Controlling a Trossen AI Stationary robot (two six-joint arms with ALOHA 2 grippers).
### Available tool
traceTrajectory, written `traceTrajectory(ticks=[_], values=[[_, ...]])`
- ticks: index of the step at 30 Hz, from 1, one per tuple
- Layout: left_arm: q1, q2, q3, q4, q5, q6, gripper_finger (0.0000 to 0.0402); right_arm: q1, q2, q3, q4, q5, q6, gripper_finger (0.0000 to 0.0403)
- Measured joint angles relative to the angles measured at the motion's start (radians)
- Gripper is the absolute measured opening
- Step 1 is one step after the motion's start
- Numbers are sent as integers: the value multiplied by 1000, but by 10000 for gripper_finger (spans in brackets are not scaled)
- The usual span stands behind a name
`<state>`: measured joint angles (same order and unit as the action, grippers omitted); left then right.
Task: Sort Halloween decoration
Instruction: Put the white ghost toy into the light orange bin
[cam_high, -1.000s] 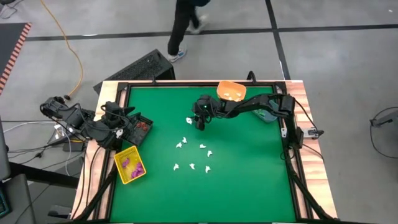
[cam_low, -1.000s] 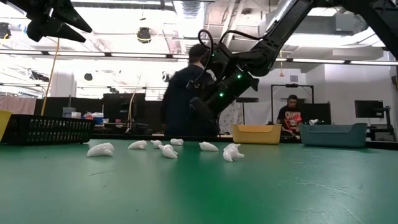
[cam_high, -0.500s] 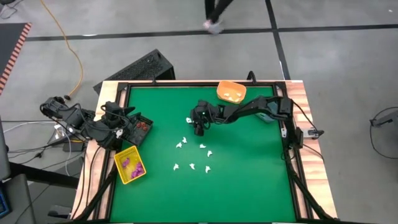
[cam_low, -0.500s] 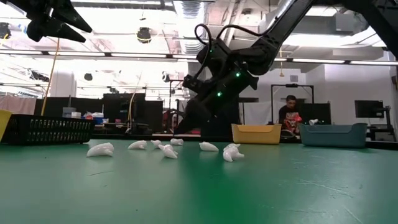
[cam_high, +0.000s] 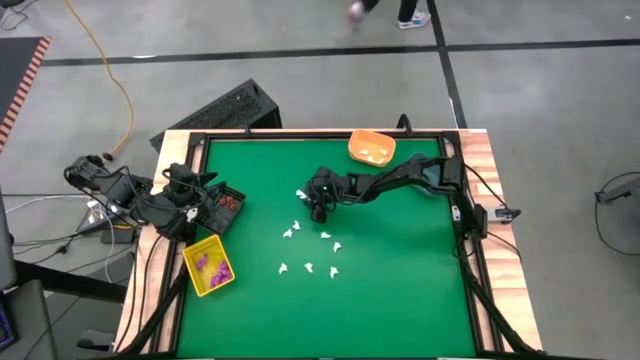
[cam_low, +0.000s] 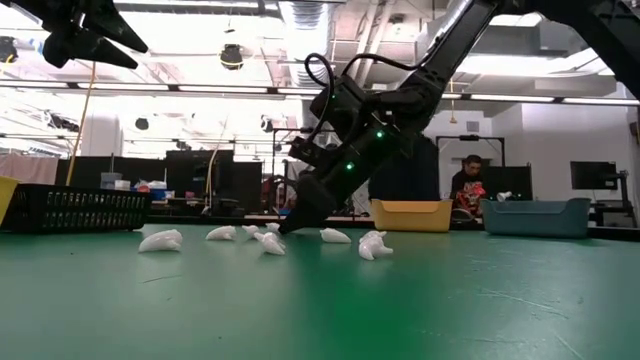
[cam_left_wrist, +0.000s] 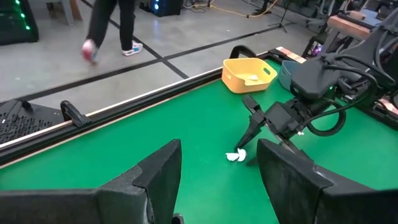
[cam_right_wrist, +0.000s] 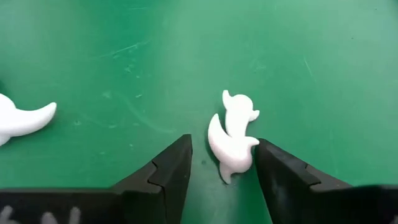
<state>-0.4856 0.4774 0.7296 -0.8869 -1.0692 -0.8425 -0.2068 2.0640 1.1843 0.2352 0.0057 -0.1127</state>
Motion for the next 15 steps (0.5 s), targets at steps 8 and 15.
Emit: traceTrajectory(ticks=[8,15], values=[[0,0,0,-16,9,-16,199,4,1,0,-8,16,41,138],[0,0,0,-15,17,-18,199,2,1,-1,-13,19,54,82]])
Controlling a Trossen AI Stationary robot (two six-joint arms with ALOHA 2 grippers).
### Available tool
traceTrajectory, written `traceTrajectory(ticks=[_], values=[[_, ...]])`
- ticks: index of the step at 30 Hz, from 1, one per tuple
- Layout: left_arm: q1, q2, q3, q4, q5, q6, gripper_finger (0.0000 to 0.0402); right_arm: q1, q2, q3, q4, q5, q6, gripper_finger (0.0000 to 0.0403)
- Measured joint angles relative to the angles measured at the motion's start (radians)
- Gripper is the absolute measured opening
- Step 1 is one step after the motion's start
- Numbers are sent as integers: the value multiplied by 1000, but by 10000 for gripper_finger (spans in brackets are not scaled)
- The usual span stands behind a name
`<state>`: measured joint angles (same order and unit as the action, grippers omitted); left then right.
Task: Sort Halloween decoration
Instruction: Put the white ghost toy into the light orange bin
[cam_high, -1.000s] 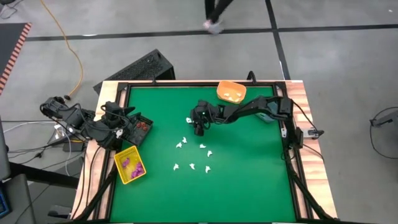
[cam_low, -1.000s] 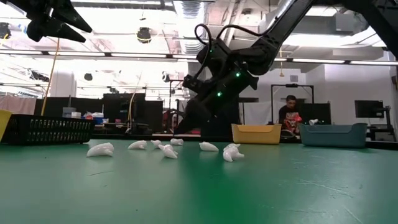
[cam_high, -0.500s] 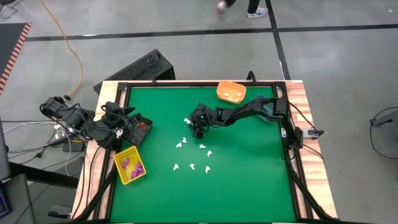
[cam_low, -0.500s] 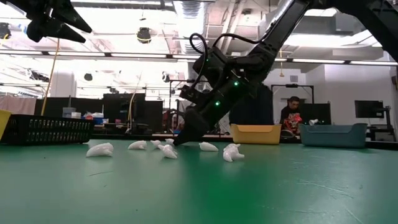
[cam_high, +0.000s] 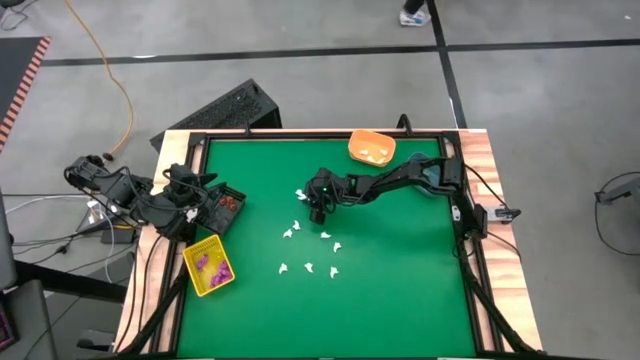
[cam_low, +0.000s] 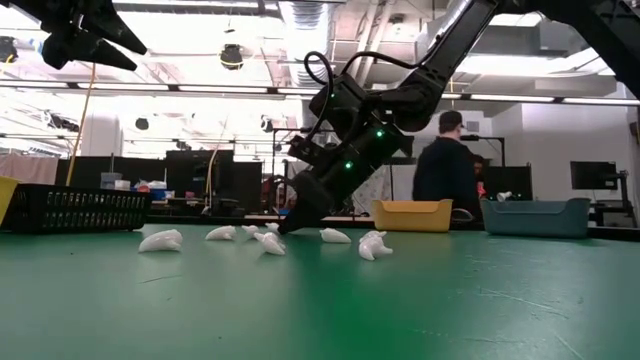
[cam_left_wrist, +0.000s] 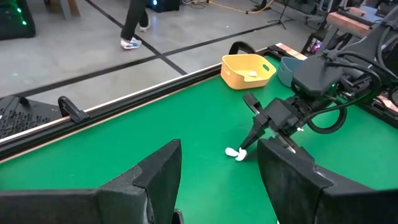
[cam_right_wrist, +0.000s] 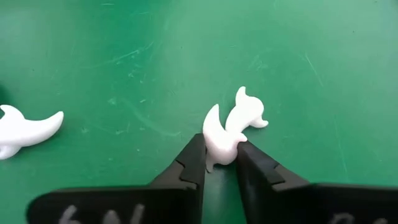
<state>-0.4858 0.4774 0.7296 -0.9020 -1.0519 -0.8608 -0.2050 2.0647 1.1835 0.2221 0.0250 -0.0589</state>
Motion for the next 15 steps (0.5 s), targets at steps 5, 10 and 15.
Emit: traceTrajectory(ticks=[5,10,15], values=[[0,0,0,0,0,0,199,6,0,0,-7,1,7,56],[0,0,0,0,0,0,199,14,-17,-1,-15,5,9,40],[0,0,0,0,0,0,199,16,-39,-3,-40,0,34,33]])
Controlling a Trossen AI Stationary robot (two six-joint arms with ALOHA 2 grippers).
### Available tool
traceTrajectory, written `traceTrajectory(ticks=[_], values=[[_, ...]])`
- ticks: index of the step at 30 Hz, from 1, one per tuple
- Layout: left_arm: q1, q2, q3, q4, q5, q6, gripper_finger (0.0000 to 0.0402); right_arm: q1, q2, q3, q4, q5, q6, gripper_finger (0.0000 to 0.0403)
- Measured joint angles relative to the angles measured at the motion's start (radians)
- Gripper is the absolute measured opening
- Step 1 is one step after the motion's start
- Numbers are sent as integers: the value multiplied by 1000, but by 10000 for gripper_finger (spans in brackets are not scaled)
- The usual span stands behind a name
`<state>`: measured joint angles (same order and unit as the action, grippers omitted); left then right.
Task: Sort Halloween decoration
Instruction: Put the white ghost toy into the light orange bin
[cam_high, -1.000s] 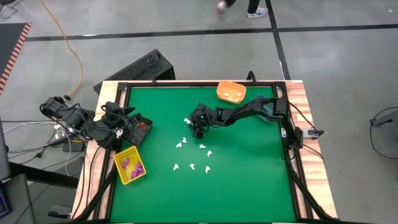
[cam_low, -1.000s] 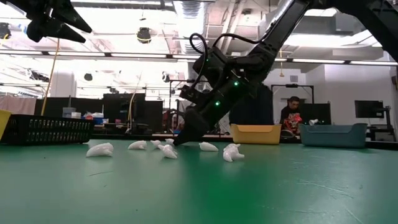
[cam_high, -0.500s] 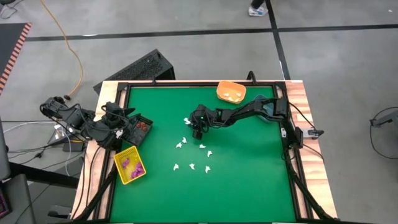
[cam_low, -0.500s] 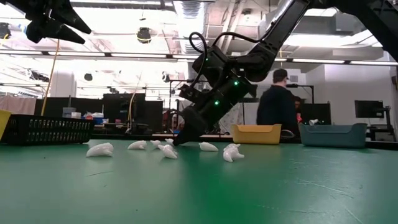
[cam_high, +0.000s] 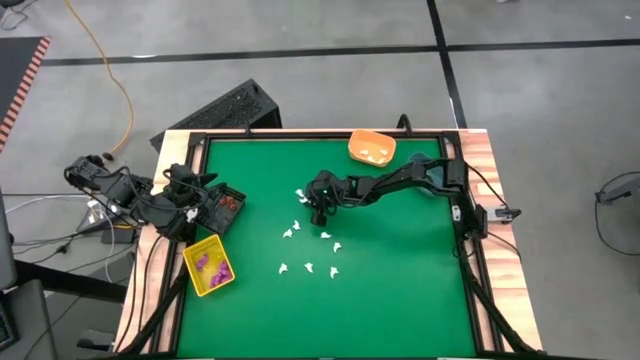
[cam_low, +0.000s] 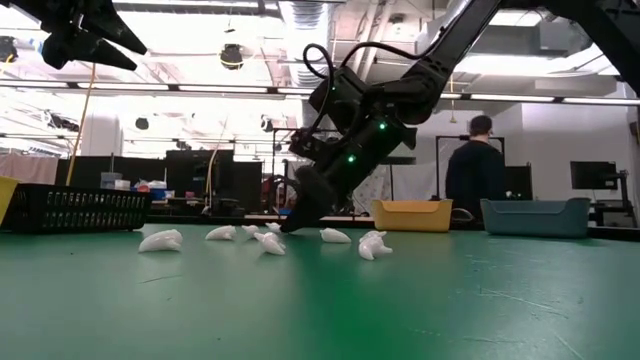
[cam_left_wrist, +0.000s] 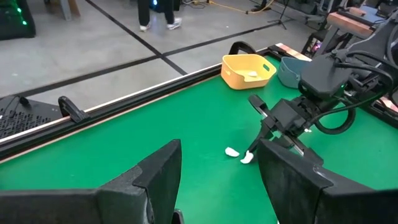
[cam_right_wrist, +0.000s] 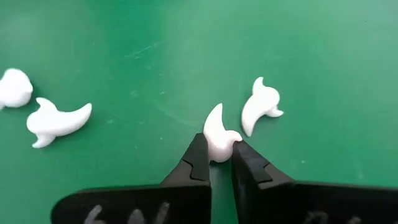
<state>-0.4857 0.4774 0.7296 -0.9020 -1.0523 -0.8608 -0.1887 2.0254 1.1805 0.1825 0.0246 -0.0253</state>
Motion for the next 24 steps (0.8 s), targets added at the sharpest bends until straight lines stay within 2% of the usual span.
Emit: traceTrajectory(ticks=[12,21,24], values=[[0,0,0,-5,0,0,199,-56,-115,0,-62,1,87,33],[0,0,0,-5,-1,0,199,-217,-285,1,-302,35,88,33],[0,0,0,-5,-1,0,199,-278,-334,1,-397,83,88,33]])
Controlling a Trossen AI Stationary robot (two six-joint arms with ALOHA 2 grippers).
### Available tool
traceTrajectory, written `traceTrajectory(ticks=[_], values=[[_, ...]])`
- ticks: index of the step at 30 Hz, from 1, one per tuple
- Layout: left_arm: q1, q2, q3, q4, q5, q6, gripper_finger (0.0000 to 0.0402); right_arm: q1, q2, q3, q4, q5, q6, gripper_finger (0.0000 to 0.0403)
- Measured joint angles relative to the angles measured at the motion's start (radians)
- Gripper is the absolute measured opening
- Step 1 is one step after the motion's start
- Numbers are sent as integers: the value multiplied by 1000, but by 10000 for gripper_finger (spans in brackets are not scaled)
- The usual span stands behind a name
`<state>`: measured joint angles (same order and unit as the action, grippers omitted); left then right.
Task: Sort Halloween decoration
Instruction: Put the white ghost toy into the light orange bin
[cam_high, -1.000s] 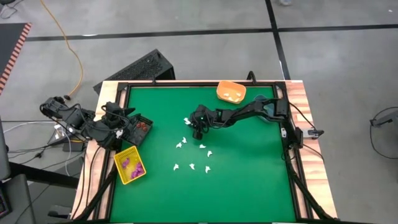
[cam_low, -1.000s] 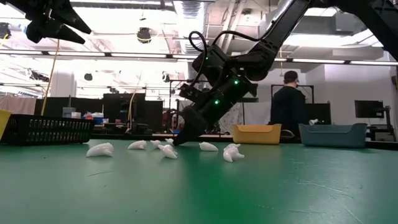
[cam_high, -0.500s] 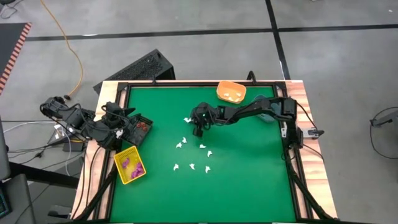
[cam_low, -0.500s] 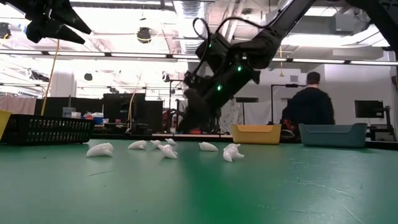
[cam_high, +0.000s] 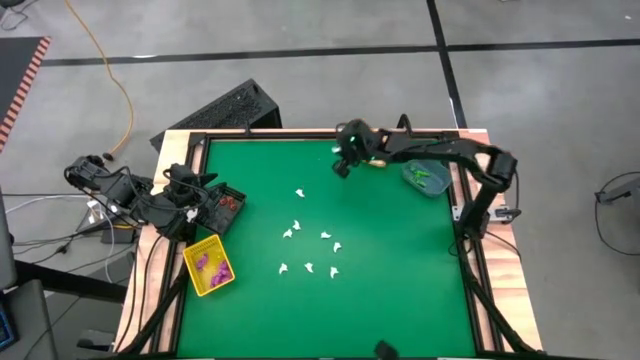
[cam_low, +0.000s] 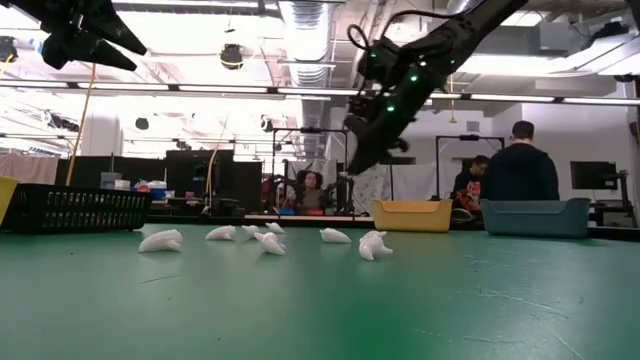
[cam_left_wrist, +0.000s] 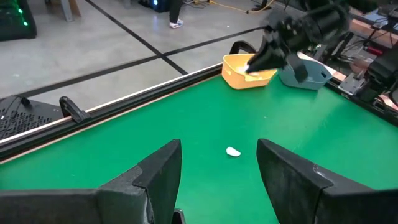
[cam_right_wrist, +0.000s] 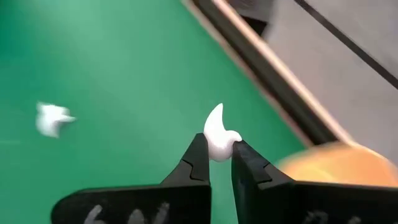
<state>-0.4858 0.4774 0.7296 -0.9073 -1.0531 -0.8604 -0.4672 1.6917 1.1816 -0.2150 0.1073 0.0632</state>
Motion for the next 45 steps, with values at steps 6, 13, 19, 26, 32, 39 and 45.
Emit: traceTrajectory(ticks=[6,13,19,26,32,39,45], values=[[0,0,0,0,0,-7,199,-122,-50,0,-194,61,16,33],[0,0,0,0,0,-12,199,-220,-51,-20,-305,75,50,33],[0,0,0,0,0,-12,199,-250,-50,-46,-330,74,79,52],[0,0,0,0,-3,-16,199,-260,-50,-46,-334,75,97,77],[0,0,0,0,-2,-18,199,-267,-50,-46,-332,79,114,96],[0,0,0,0,-1,-19,199,-252,-51,-46,-307,-29,109,119],[0,0,0,0,-1,-17,199,-146,-51,-45,-146,-283,112,121]])
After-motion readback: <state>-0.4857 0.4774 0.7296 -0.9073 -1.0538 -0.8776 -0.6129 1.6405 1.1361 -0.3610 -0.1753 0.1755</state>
